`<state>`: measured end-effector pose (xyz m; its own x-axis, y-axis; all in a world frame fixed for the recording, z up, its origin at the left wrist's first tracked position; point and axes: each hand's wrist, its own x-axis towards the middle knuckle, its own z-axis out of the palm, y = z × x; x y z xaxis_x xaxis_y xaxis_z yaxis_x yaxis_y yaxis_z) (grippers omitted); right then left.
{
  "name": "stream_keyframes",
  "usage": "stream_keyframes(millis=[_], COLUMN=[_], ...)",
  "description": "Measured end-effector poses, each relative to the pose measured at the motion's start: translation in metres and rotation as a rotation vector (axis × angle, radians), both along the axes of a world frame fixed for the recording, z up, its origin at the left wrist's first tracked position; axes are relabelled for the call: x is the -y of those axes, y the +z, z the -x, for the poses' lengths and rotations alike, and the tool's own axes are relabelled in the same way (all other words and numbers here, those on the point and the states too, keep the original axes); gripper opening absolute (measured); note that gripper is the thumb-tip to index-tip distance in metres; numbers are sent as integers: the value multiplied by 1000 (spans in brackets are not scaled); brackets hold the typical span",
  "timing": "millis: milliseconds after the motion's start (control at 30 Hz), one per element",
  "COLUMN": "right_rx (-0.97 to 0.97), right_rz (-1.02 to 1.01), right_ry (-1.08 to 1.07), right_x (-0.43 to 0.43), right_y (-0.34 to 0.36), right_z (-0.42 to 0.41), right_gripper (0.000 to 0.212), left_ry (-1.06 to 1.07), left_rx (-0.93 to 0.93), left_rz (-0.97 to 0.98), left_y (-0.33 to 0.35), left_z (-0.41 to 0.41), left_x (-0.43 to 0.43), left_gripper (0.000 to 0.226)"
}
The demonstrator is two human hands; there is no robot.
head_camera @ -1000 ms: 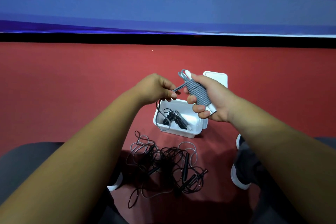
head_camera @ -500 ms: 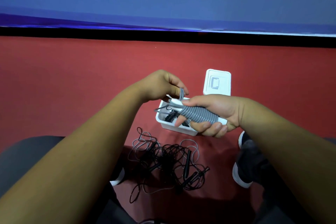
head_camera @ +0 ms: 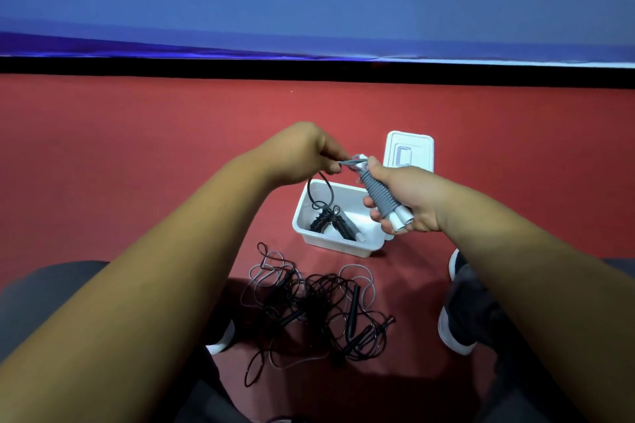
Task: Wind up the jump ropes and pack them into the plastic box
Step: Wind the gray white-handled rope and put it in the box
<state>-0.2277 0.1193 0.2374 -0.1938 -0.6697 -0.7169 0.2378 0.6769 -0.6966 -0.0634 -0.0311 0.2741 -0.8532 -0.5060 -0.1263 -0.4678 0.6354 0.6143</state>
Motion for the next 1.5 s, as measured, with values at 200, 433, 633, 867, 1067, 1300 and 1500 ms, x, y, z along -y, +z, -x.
stream_keyframes(millis=[200,433,633,867,1067,1300,1500], right_rx=[74,97,78,122,238,419,382], right_rz=[121,153,165,163,183,69,-87], right_ry=[-66,-101,-135,-111,90,413,702], right_x=[5,3,7,5,-4,-9,-13], right_y=[4,5,5,13,21,22,26], right_z=[-7,-3,4,10,2,-3,-7], right_gripper=[56,50,50,52,46,48,61], left_ry=[75,172,155,47,53,31,2], left_rx=[124,-61,-338,-181,-12,-16,-8], left_rz=[17,-344,-805,-565,-298,-302,-403], left_y=[-19,-31,-29,-27,-34,-22,-16], left_z=[6,-2,-3,-9,-9,-9,-9], left_x=[-9,-4,-6,0,-1,-10,-14], left_gripper=[20,18,23,25,20,24,25])
